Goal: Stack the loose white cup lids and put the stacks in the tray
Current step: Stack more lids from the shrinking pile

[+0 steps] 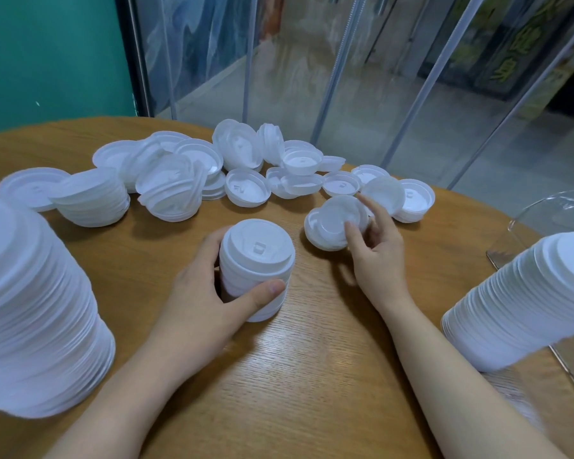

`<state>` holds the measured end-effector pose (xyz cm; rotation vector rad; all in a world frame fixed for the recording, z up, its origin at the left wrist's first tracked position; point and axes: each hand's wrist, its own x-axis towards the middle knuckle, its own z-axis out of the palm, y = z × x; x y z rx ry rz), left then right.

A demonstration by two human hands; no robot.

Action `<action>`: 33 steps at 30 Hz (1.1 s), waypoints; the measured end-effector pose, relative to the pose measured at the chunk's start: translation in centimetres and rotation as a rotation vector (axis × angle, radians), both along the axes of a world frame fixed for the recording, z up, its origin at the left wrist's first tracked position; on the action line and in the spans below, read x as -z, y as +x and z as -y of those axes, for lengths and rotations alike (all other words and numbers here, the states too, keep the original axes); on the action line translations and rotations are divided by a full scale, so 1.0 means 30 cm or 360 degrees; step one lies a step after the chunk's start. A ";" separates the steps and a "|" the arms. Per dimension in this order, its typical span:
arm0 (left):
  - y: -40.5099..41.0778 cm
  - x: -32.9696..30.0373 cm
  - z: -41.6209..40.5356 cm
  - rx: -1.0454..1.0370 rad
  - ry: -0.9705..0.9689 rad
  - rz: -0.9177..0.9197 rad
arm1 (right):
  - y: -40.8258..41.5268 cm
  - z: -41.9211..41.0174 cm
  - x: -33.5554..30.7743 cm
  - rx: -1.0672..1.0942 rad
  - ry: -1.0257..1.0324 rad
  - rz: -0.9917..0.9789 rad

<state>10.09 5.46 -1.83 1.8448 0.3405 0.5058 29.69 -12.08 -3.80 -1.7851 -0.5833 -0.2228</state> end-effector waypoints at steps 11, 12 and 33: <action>0.000 0.003 -0.006 0.0012 0.0004 -0.0006 | 0.023 0.001 0.010 0.0111 -0.0353 -0.0115; 0.000 0.002 -0.005 0.0014 0.0000 -0.0004 | 0.021 0.001 0.007 0.0131 -0.0365 -0.0091; -0.003 0.000 0.003 0.0029 -0.0049 0.0028 | -0.263 -0.091 -0.120 -0.0434 -0.0125 0.0114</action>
